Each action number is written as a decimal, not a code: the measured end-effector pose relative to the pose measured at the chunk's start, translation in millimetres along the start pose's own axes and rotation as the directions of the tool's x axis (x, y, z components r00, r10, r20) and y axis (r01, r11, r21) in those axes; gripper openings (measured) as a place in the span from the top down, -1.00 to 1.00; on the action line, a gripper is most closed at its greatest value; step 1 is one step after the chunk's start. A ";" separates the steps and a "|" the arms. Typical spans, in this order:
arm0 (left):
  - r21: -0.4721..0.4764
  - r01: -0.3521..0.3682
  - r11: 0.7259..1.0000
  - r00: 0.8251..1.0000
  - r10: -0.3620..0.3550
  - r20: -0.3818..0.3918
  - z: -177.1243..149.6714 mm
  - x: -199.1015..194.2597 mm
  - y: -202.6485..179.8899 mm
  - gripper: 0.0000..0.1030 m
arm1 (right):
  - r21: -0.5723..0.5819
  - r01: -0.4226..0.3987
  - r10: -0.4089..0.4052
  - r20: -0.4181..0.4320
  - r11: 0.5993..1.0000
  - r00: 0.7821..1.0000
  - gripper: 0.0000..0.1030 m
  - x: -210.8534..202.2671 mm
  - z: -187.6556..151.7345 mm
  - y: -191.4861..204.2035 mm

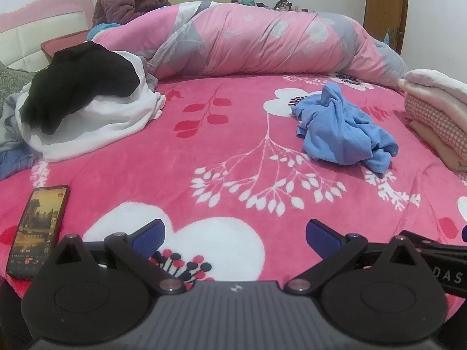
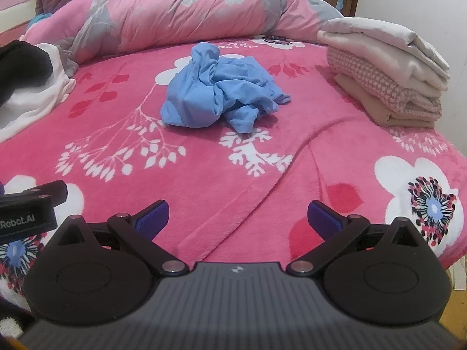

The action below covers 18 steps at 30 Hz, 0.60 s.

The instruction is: Fold clothes

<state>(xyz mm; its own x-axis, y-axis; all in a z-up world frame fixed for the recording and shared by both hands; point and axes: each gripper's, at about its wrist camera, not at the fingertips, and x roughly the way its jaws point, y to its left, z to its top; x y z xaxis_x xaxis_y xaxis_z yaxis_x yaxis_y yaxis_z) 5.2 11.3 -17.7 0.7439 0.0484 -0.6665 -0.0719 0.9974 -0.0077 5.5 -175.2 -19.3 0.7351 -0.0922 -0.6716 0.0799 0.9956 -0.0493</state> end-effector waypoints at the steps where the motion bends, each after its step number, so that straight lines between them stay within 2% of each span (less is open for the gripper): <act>1: -0.002 -0.001 1.000 1.000 0.001 -0.001 0.1 0.8 0.3 -1.00 | 0.002 -0.003 0.003 0.000 1.000 1.000 -0.97 0.7 -0.3 -0.1; 11: -0.021 0.006 1.000 1.000 -0.007 -0.023 -0.5 18.1 5.7 -1.00 | 0.018 -0.028 0.028 -0.015 0.999 0.999 -0.97 15.0 -1.3 -1.3; 18: -0.035 0.054 0.998 0.998 -0.055 -0.025 1.5 37.7 8.6 -1.00 | 0.021 -0.114 0.113 0.050 0.993 0.992 -0.97 21.2 -0.3 -4.9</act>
<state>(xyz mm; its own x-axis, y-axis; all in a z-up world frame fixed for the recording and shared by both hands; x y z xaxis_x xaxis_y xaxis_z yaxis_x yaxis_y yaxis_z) 33.6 21.8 -41.7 0.7302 -0.0075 -0.6832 -0.0547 0.9961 -0.0694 20.6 -182.1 -33.5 0.7720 0.0199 -0.6353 0.0100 0.9990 0.0434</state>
